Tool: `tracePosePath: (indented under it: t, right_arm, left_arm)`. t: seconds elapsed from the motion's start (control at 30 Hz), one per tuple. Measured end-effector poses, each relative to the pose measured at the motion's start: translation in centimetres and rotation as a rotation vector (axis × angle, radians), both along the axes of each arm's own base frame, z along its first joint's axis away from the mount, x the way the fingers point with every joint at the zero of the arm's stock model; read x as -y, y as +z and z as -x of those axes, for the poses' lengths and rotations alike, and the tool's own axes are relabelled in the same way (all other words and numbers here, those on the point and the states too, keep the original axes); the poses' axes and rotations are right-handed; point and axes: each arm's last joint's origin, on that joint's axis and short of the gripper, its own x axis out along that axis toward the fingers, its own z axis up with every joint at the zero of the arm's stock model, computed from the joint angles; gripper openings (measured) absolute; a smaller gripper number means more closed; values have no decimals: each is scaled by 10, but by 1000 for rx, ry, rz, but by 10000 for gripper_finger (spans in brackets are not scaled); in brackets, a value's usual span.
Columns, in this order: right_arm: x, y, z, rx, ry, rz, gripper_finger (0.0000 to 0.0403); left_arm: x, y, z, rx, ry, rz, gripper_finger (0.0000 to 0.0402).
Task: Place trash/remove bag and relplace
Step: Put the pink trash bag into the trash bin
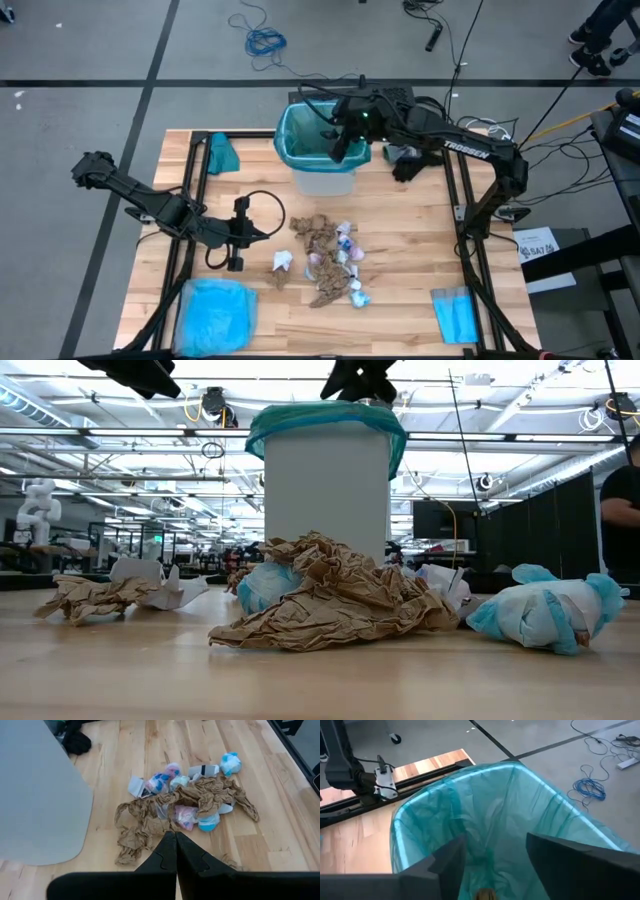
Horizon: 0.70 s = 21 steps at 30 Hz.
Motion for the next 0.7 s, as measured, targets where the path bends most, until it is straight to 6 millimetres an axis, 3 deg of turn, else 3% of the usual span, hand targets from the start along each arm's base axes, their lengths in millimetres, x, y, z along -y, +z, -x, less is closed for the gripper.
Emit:
tracePosePath:
  t: [0.13,0.27,0.47,0.7]
  right_arm:
    - [-10,2,0,2,25,-7,222]
    - [-38,7,1,-1,139,-34,217]
    - [-105,0,0,-103,301,-62,200]
    - [-191,-17,10,-167,329,18,186]
  left_arm:
    - [0,0,0,0,0,0,0]
    - [0,0,0,-2,0,0,0]
    - [-1,-10,1,-33,13,3,0]
    - [0,-11,0,-29,35,52,0]
